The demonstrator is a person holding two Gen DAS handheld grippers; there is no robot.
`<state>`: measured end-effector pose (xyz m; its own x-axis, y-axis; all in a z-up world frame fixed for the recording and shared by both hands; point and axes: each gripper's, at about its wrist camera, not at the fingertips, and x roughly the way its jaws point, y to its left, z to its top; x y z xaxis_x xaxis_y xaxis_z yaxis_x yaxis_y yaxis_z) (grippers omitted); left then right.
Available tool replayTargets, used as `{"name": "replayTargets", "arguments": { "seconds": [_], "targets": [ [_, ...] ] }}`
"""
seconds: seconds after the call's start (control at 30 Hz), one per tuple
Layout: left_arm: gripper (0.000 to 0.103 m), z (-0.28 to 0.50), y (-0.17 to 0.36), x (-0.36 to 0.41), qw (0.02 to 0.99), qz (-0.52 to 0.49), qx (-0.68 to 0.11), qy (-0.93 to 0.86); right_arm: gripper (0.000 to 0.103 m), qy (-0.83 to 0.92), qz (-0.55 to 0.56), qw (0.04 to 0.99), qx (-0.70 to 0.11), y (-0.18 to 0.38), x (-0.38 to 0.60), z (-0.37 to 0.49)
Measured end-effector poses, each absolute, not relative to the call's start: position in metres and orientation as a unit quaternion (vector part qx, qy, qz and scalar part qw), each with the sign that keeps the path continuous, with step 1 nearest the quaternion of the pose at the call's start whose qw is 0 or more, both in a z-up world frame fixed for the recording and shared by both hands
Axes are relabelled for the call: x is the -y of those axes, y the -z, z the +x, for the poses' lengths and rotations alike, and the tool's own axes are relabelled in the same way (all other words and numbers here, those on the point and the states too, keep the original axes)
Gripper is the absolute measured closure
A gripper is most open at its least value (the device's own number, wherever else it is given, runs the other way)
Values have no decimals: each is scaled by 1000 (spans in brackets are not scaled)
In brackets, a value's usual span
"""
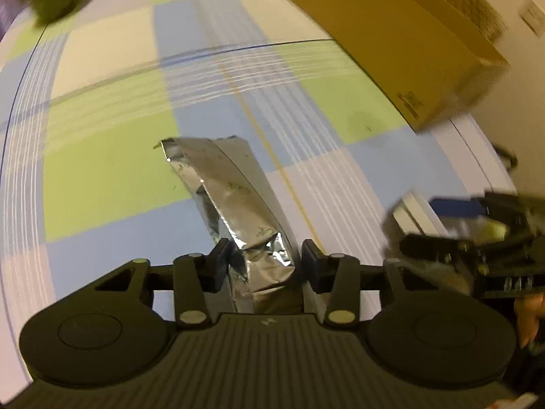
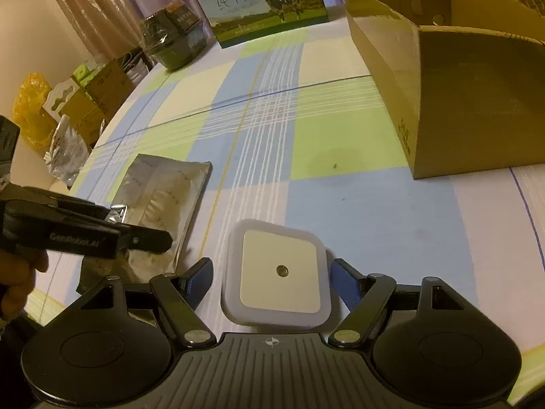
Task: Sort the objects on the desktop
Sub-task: 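Lift the foil bag with the left tool while the right lifts the night light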
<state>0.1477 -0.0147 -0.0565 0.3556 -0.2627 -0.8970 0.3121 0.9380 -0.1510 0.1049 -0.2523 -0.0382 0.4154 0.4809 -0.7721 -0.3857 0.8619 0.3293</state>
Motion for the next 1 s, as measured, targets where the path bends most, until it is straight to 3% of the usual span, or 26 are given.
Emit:
{"name": "replayTargets", "arguments": {
  "seconds": [0.17,0.27,0.37,0.57,0.73,1.0],
  "targets": [
    [63,145,54,15,813,30,-550,188,28,-255,60,837,-480,40,257,102],
    [53,148,57,10,809,1,-567,157,28,-253,63,837,-481,40,259,101],
    [53,154,62,11,801,-22,-583,135,27,-254,65,837,-481,41,259,100],
    [51,163,69,37,793,43,-596,121,25,-258,19,849,-461,38,254,95],
    [63,158,64,46,789,98,-591,136,25,-255,24,849,-463,41,259,95],
    [64,150,61,39,785,114,-588,157,25,-265,67,830,-486,43,260,103]
  ]
}}
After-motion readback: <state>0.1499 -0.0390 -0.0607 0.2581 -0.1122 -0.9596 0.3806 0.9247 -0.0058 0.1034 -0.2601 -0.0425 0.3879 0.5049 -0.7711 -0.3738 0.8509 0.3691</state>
